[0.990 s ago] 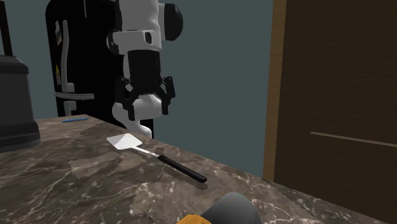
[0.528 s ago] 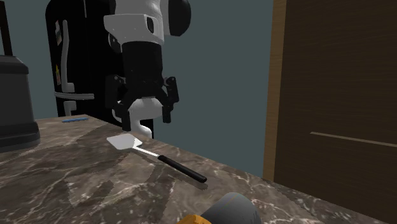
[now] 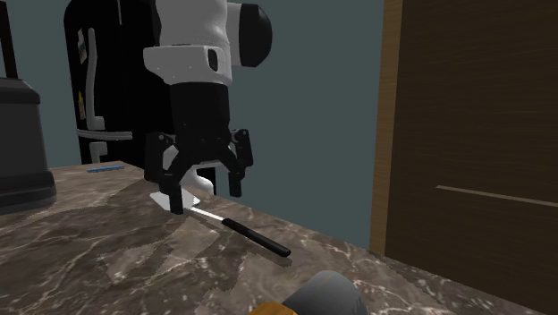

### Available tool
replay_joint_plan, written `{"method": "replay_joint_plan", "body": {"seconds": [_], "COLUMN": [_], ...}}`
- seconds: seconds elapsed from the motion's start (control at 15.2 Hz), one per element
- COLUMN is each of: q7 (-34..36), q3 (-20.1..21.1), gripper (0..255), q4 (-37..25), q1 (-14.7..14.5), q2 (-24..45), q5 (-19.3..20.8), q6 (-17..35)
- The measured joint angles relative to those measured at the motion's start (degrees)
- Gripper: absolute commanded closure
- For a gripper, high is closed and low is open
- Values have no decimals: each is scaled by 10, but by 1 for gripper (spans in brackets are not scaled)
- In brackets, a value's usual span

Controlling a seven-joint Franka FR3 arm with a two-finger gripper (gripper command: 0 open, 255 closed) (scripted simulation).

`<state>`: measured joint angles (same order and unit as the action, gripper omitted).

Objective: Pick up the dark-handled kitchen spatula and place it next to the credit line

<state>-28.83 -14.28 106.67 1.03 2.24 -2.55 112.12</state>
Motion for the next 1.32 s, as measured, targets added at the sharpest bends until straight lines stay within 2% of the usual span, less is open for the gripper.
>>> {"method": "replay_joint_plan", "body": {"seconds": [0.46,0.53,1.32], "q7": [1,1,1], "q3": [1,1,1], "gripper": [0,255,255], "q4": [8,8,-1], "q1": [-1,-1,-1], "q2": [2,2,2], "q5": [-1,-1,0], "q6": [10,10,1]}}
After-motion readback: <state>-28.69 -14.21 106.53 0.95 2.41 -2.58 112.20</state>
